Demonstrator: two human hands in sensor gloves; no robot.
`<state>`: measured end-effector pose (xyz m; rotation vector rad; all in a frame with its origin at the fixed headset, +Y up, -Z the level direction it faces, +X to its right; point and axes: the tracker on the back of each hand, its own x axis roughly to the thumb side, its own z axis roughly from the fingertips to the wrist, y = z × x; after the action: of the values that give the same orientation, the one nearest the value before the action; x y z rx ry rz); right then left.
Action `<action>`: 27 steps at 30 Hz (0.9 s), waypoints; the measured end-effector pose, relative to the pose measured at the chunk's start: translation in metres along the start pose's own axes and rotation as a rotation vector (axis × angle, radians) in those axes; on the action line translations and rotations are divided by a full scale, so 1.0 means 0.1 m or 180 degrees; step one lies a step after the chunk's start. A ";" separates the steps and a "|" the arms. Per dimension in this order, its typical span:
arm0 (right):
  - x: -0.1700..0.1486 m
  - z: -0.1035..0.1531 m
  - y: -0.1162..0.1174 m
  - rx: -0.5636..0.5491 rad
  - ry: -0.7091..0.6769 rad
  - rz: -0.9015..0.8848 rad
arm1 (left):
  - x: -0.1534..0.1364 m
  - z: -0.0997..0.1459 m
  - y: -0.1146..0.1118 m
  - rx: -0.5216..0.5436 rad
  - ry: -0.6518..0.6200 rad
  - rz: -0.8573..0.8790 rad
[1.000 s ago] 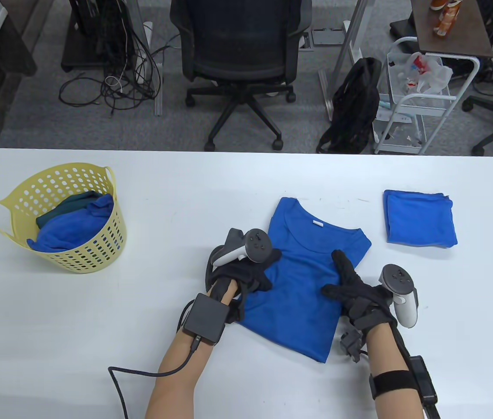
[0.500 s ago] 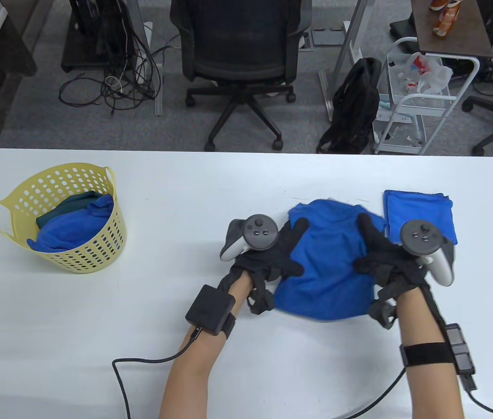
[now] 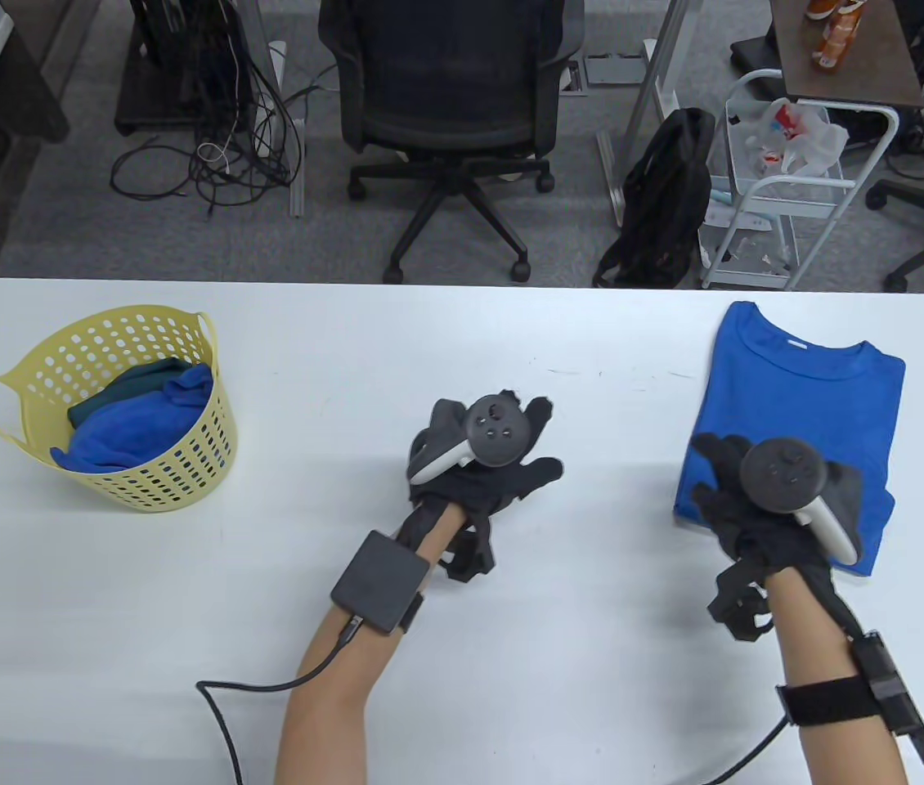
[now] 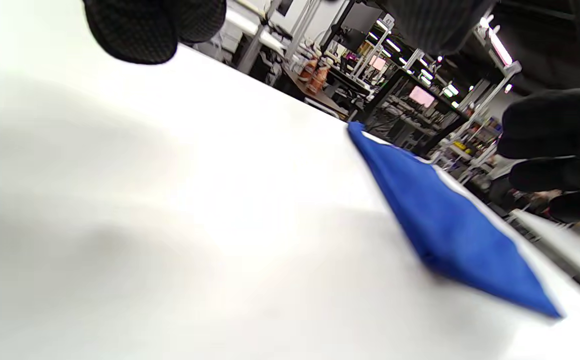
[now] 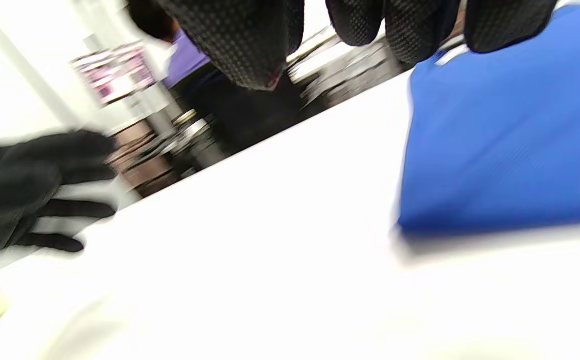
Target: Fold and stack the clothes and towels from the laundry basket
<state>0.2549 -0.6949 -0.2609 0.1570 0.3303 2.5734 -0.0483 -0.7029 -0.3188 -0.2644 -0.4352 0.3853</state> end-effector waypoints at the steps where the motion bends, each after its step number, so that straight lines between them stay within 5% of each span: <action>1: 0.05 0.02 0.11 0.0081 -0.0090 -0.0017 | -0.06 0.14 0.07 0.0065 0.0051 -0.0140; 5: 0.28 0.18 0.63 0.0435 -0.0400 0.0019 | -0.34 0.91 0.66 0.0631 0.0522 -0.0860; 9: 0.33 0.35 0.85 0.0460 -0.0452 0.0110 | -0.62 1.55 1.31 0.1450 0.1230 -0.1168; 13: 0.30 0.41 0.85 0.0400 -0.0381 0.0225 | -1.11 1.78 1.66 0.1664 0.2044 -0.1065; 21: 0.20 0.38 0.86 0.0367 -0.0360 -0.0037 | -2.14 1.44 1.55 0.0412 0.3067 -0.0639; 27: 0.12 0.33 0.92 0.0426 -0.0272 -0.0072 | -2.57 1.21 1.38 -0.0676 0.3021 0.0076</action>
<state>0.2050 -0.7579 -0.2041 0.3093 0.4692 2.5138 -0.3599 -0.6662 -0.3499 -0.6173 0.4644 0.1996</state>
